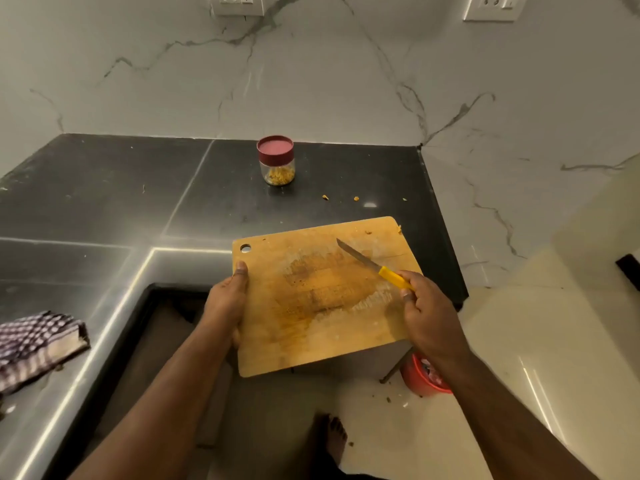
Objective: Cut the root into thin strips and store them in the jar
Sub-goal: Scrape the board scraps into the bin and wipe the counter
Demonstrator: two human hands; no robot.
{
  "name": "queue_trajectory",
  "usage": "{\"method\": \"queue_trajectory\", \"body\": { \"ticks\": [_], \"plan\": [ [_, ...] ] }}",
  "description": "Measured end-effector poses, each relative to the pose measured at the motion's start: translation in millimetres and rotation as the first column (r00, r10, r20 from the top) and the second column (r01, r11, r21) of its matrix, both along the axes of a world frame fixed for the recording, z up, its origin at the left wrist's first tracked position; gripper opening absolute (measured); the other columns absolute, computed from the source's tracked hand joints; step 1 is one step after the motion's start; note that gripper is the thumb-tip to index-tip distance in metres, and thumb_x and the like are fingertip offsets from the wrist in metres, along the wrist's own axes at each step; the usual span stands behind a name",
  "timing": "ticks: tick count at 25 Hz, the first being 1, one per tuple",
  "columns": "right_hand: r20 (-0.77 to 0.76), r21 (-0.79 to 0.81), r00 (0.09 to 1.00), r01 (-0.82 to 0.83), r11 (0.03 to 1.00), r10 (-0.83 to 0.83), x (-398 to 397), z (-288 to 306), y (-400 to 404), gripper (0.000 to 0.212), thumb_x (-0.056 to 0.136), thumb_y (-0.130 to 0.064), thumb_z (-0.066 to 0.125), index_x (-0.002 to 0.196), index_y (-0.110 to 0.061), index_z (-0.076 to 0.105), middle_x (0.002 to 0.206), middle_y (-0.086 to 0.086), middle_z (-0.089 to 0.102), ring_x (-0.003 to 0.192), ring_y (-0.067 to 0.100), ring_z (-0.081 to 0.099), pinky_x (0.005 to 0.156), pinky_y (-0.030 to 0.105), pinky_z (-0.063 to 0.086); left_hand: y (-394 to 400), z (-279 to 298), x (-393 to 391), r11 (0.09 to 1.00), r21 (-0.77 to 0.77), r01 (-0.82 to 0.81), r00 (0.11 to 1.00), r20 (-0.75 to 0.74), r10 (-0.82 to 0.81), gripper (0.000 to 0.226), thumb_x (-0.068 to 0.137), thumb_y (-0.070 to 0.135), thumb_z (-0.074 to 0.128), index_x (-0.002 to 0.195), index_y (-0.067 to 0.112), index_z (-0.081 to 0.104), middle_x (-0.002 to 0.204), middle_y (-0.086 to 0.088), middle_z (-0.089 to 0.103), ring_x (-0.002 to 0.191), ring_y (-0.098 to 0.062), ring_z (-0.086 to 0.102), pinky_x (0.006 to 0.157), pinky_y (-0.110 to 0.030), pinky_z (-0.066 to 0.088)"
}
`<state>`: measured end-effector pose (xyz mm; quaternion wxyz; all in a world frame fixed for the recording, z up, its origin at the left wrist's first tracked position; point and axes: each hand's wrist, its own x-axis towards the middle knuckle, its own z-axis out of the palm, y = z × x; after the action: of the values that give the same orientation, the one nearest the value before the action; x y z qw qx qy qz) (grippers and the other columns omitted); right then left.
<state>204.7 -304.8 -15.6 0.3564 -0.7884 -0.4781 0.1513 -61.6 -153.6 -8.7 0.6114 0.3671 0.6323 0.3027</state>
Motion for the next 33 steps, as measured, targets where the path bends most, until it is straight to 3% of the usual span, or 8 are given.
{"method": "queue_trajectory", "body": {
  "ticks": [3, 6, 9, 13, 19, 24, 27, 33],
  "plan": [
    [-0.008, -0.011, 1.0, -0.019, 1.0, 0.019, -21.4, -4.5, -49.6, 0.025, 0.103, -0.02, 0.046, 0.125, -0.018, 0.057, 0.108, -0.004, 0.06, 0.1, 0.017, 0.058, 0.082, 0.031, 0.046, -47.7, -7.8, -2.3, 1.0, -0.017, -0.022, 0.997, 0.067, 0.024, 0.043, 0.095, 0.061, 0.052, 0.103, 0.021, 0.065, 0.108, -0.008, 0.073, 0.099, -0.034, 0.07, 0.095, -0.062, 0.051],
    [0.03, -0.012, 0.998, -0.057, 0.998, 0.058, -39.4, -11.5, -102.7, 0.017, 0.102, -0.024, 0.049, 0.115, -0.019, 0.058, 0.098, -0.006, 0.059, 0.087, 0.013, 0.055, 0.071, 0.031, 0.041, -98.0, -15.8, -2.8, 0.997, -0.064, -0.041, 0.993, 0.106, 0.048, 0.039, 0.098, 0.055, 0.052, 0.104, 0.019, 0.065, 0.105, -0.008, 0.074, 0.098, -0.034, 0.07, 0.093, -0.062, 0.052],
    [0.032, -0.019, 0.997, -0.064, 0.998, 0.065, -43.4, -22.2, -159.3, 0.015, 0.101, -0.023, 0.051, 0.112, -0.018, 0.058, 0.097, -0.008, 0.057, 0.086, 0.011, 0.052, 0.069, 0.027, 0.034, -147.1, -28.7, -1.2, 0.994, -0.108, -0.031, 0.994, 0.102, 0.042, 0.039, 0.1, 0.052, 0.051, 0.108, 0.017, 0.066, 0.103, -0.008, 0.074, 0.096, -0.034, 0.07, 0.092, -0.061, 0.052],
    [0.026, -0.047, 0.996, -0.081, 0.996, 0.083, -35.0, -40.9, -215.6, 0.017, 0.101, -0.023, 0.051, 0.115, -0.018, 0.059, 0.1, -0.01, 0.058, 0.087, 0.009, 0.054, 0.072, 0.024, 0.04, -194.2, -50.1, 11.4, 0.985, -0.169, -0.039, 0.995, 0.089, 0.054, 0.038, 0.101, 0.049, 0.051, 0.107, 0.015, 0.067, 0.102, -0.01, 0.074, 0.094, -0.034, 0.07, 0.092, -0.059, 0.053],
    [0.009, -0.131, 0.987, -0.156, 0.979, 0.158, 28.9, -84.2, -261.4, 0.017, 0.1, -0.027, 0.046, 0.11, -0.021, 0.059, 0.092, -0.01, 0.057, 0.079, 0.01, 0.052, 0.066, 0.028, 0.038, -248.8, -88.8, 76.8, 0.971, -0.218, -0.099, 0.991, 0.071, 0.117, 0.042, 0.101, 0.049, 0.051, 0.109, 0.012, 0.069, 0.099, -0.01, 0.076, 0.089, -0.033, 0.073, 0.07, -0.045, 0.059],
    [-0.012, -0.213, 0.964, -0.262, 0.941, 0.266, 110.1, -144.2, -293.1, 0.022, 0.096, -0.026, 0.046, 0.113, -0.02, 0.059, 0.101, -0.004, 0.063, 0.086, 0.021, 0.059, 0.073, 0.039, 0.05, -304.0, -150.6, 152.6, 0.921, -0.303, -0.246, 0.963, 0.034, 0.269, 0.052, 0.094, 0.062, 0.053, 0.116, 0.017, 0.069, 0.106, -0.01, 0.076, 0.095, -0.036, 0.074, 0.085, -0.064, 0.055],
    [-0.009, -0.219, 0.952, -0.301, 0.928, 0.307, 153.2, -178.0, -302.6, 0.022, 0.094, -0.027, 0.044, 0.109, -0.019, 0.059, 0.104, -0.005, 0.057, 0.083, 0.022, 0.058, 0.067, 0.041, 0.049, -329.6, -201.8, 192.6, 0.861, -0.388, -0.328, 0.928, 0.038, 0.37, 0.065, 0.081, 0.073, 0.055, 0.117, 0.02, 0.07, 0.114, -0.01, 0.074, 0.103, -0.039, 0.071, 0.091, -0.067, 0.051],
    [-0.048, -0.272, 0.924, -0.378, 0.885, 0.38, 214.8, -243.0, -308.3, 0.017, 0.093, -0.018, 0.06, 0.11, -0.016, 0.065, 0.103, -0.005, 0.052, 0.088, 0.016, 0.058, 0.073, 0.037, 0.053, -347.0, -252.0, 271.5, 0.797, -0.481, -0.365, 0.85, 0.177, 0.496, 0.055, 0.103, 0.055, 0.038, 0.138, 0.017, 0.055, 0.127, -0.016, 0.068, 0.115, -0.04, 0.065, 0.096, -0.067, 0.048]
  ]
}}
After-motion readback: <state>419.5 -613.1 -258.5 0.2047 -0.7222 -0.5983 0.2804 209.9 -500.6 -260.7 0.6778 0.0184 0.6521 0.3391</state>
